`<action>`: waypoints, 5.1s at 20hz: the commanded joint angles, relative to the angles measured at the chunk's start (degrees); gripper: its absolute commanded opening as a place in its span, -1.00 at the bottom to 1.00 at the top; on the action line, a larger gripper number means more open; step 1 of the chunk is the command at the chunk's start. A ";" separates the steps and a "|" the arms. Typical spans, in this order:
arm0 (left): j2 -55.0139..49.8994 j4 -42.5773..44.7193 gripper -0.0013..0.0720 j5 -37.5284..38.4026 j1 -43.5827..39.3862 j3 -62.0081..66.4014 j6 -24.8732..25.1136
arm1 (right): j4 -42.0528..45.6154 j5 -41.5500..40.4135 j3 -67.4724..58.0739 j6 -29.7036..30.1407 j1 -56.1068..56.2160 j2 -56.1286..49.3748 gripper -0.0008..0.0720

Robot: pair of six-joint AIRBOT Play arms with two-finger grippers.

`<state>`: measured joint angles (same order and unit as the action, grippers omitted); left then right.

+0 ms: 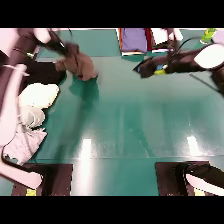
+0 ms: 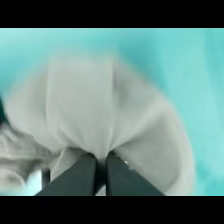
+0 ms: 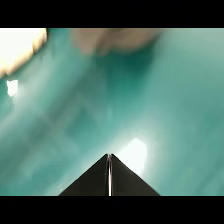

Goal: Fold the shirts.

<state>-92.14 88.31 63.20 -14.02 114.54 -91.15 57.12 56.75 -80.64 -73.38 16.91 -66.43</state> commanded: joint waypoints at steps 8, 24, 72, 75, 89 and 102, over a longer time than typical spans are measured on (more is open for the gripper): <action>20.33 -0.07 -0.90 11.23 -17.90 -2.29 6.14 | -0.09 2.36 -13.29 -2.93 -10.64 6.01 -0.93; 13.77 -1.79 0.61 1.92 -9.84 -26.08 4.24 | 0.02 4.83 -13.18 -4.20 -11.26 5.40 -0.93; 30.14 -10.60 -0.89 -6.80 2.82 -12.98 9.25 | 17.99 15.72 -4.83 -20.00 -10.34 17.51 -0.93; 40.15 -10.60 -0.89 -7.37 2.82 -6.23 10.56 | 18.01 17.88 -14.84 -19.96 -12.04 20.79 -0.93; 32.13 -10.56 -0.89 5.46 2.82 -9.42 11.67 | 18.08 37.42 -18.99 -20.09 -3.87 4.02 -0.93; -0.48 -10.32 -0.89 -9.33 2.84 -27.54 11.47 | 17.40 9.03 -5.40 -20.02 -3.87 -23.45 -0.35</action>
<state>-89.67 78.00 57.01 -11.20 87.50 -79.44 74.89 67.81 -82.91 -93.45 14.31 -85.25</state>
